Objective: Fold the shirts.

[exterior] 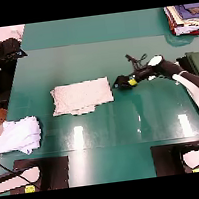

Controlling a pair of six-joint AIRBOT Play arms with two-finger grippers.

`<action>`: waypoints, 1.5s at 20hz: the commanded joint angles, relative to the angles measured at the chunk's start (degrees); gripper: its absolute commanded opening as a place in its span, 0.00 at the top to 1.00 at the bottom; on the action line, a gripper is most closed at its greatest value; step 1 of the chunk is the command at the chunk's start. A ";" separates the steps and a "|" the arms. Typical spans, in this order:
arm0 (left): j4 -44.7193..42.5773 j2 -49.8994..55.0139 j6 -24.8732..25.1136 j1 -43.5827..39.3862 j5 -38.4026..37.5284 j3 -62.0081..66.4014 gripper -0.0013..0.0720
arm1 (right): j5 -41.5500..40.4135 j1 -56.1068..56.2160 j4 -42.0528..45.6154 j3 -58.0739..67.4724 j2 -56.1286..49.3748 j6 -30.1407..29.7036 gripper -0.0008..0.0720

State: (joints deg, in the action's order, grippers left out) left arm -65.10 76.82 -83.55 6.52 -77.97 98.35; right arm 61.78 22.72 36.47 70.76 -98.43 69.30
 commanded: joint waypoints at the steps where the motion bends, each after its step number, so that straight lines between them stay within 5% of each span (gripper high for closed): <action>1: 0.04 0.02 0.00 0.00 0.33 -0.02 0.95 | 1.14 5.11 -6.60 5.88 -6.82 -0.15 0.20; 3: 0.02 0.02 0.00 0.00 -0.02 -0.02 0.95 | 2.54 8.33 -9.92 10.56 -11.23 -0.15 0.23; 5: 0.02 0.02 -0.02 0.00 -0.09 -0.02 0.95 | 3.87 11.41 -9.77 15.15 -14.43 -0.17 0.39; 9: 0.15 0.02 -0.02 0.00 -0.94 -0.02 0.95 | 4.20 13.07 -7.80 21.05 -16.22 -1.95 0.97; 14: 4.46 0.02 -0.02 -0.61 -1.11 -0.02 0.95 | 6.80 5.75 -0.09 27.71 -12.81 0.24 0.97; 19: 4.20 0.02 0.02 -9.73 1.20 -0.02 0.95 | 9.20 -11.39 11.34 31.43 -3.13 2.78 0.97; 30: 3.87 0.02 0.00 -26.58 8.81 -0.02 0.95 | 7.21 -47.95 12.98 31.56 2.93 2.71 0.97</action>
State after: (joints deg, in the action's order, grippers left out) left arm -60.95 76.82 -83.55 -17.15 -70.41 98.32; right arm 70.28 -18.13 49.17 102.26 -95.85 71.92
